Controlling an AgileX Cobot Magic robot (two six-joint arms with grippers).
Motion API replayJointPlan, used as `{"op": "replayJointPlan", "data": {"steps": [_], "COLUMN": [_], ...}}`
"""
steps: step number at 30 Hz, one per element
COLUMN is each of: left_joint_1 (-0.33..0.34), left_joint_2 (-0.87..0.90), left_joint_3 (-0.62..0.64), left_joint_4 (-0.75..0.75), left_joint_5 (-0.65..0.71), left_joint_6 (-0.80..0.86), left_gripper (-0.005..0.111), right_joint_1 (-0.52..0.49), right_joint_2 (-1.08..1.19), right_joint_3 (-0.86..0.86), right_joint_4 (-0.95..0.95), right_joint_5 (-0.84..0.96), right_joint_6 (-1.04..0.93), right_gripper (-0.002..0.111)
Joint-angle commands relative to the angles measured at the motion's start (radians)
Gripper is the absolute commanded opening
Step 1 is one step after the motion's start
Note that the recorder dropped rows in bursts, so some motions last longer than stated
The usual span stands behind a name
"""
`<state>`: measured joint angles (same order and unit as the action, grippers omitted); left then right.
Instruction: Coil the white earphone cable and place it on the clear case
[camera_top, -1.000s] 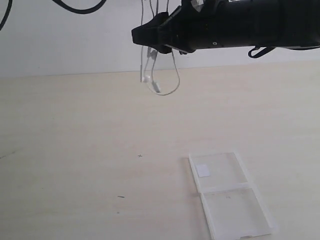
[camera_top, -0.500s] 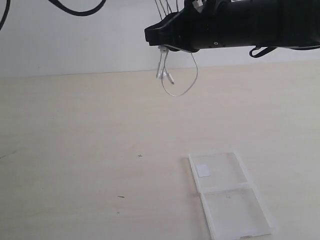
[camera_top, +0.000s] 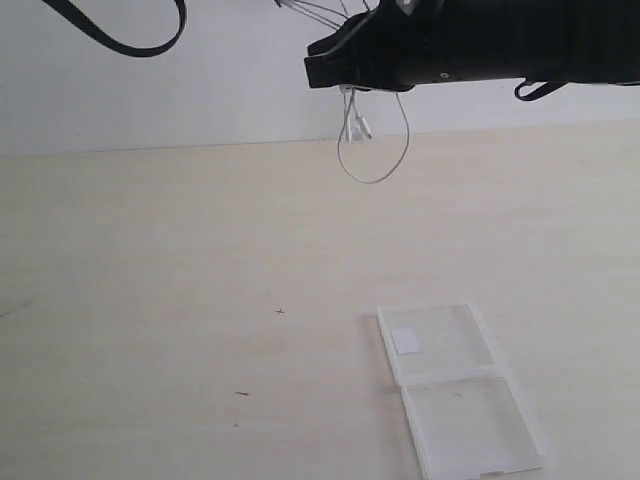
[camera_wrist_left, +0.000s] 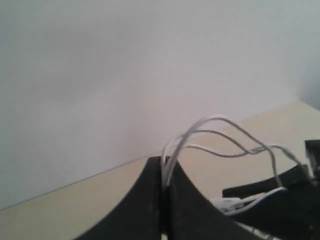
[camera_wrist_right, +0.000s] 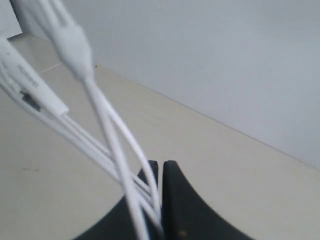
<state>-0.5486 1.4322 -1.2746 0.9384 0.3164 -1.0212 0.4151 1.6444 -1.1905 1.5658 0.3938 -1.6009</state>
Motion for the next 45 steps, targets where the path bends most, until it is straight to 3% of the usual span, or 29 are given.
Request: {"op": "replayJointPlan", "data": {"steps": [1, 9, 15, 21, 24, 29, 31, 38, 43, 45], "left_joint_1": [0.001, -0.012, -0.068, -0.099, -0.109, -0.138, -0.157, -0.247, -0.228, -0.218], "left_joint_2": [-0.017, -0.003, 0.053, 0.143, 0.171, 0.179, 0.179, 0.135, 0.112, 0.106], "left_joint_3": [0.016, 0.122, 0.162, 0.162, 0.162, 0.159, 0.151, 0.118, 0.109, 0.109], "left_joint_4": [-0.147, -0.458, -0.467, -0.483, -0.494, -0.508, -0.508, -0.504, -0.437, -0.402], "left_joint_5": [0.074, 0.024, -0.025, -0.059, -0.084, -0.141, -0.141, -0.142, -0.004, -0.006], "left_joint_6": [0.137, 0.328, 0.339, 0.339, 0.337, 0.335, 0.335, 0.342, 0.342, 0.335], "left_gripper": [0.000, 0.000, 0.000, 0.001, 0.011, 0.049, 0.058, 0.059, 0.059, 0.059], "right_joint_1": [-0.009, -0.009, -0.009, -0.009, -0.009, -0.009, -0.009, -0.009, -0.009, -0.009], "right_joint_2": [-0.063, -0.165, -0.231, -0.265, -0.271, -0.269, -0.265, -0.223, -0.220, -0.220], "right_joint_3": [0.005, 0.005, 0.005, 0.005, 0.005, 0.005, 0.008, 0.008, 0.008, 0.008], "right_joint_4": [-0.060, -0.110, -0.231, -0.355, -0.429, -0.564, -0.579, -0.608, -0.654, -0.660], "right_joint_5": [-0.143, -0.173, -0.101, -0.066, -0.068, -0.043, -0.041, -0.044, -0.044, -0.035], "right_joint_6": [0.007, 0.007, 0.016, 0.175, 0.214, 0.327, 0.349, 0.354, 0.377, 0.379], "right_gripper": [0.000, 0.000, 0.000, 0.000, 0.000, 0.000, 0.000, 0.000, 0.000, 0.000]}}
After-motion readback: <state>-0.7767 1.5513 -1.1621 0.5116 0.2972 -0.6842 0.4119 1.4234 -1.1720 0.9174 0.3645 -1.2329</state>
